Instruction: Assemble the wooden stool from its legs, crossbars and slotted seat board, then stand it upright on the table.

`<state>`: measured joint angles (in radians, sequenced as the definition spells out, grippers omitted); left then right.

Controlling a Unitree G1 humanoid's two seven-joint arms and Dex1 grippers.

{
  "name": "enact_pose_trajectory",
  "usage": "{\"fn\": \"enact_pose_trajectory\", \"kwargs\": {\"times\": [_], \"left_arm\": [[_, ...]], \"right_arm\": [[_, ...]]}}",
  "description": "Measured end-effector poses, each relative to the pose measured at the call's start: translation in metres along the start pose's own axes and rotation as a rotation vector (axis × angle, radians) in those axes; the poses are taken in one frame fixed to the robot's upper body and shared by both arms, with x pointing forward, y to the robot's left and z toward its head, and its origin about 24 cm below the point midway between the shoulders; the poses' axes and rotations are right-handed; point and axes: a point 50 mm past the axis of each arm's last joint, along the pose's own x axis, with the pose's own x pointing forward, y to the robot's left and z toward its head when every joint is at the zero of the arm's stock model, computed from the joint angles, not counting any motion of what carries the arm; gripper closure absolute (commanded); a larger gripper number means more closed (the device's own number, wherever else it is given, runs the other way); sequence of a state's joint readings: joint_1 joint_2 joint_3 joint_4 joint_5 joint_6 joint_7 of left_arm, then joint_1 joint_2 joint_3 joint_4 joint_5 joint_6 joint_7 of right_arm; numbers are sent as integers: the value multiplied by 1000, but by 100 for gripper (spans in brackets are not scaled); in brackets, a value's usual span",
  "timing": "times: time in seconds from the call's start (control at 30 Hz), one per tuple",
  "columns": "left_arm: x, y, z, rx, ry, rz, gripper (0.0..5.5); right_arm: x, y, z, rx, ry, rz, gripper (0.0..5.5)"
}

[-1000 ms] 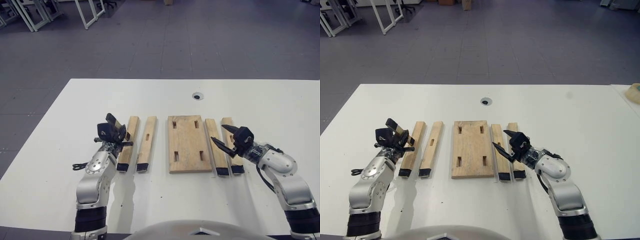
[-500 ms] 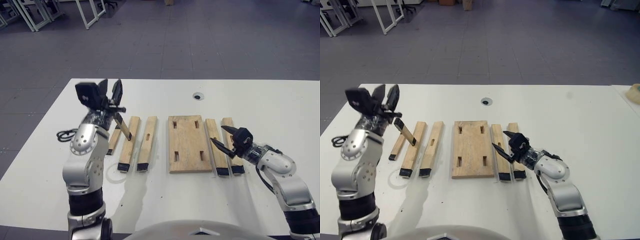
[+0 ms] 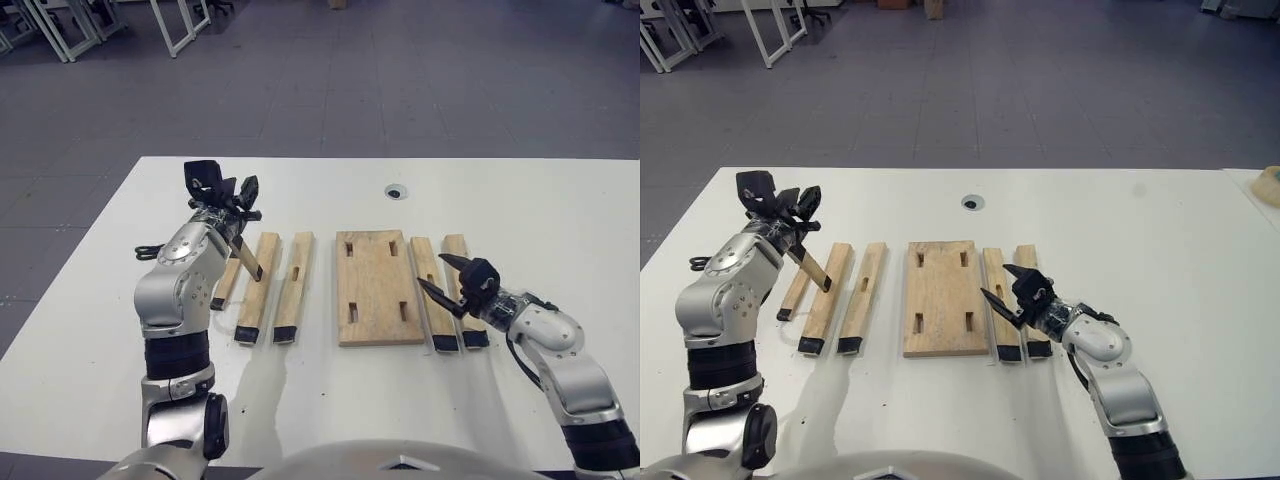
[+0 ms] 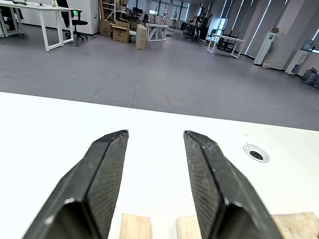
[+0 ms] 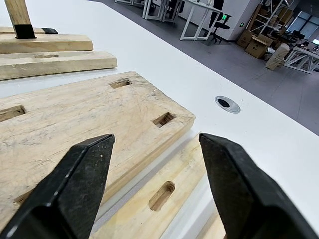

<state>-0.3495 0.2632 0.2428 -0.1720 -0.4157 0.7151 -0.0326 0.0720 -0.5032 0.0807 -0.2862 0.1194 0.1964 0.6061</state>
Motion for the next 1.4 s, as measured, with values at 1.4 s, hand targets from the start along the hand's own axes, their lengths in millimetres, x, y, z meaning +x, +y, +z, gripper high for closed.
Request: {"fn": "enact_pose_trajectory", "kwargs": {"times": [1.4], "left_arm": [[-140, 15, -137, 116, 271, 3, 214]], "right_arm": [[-4, 7, -8, 11, 24, 2, 237]]}}
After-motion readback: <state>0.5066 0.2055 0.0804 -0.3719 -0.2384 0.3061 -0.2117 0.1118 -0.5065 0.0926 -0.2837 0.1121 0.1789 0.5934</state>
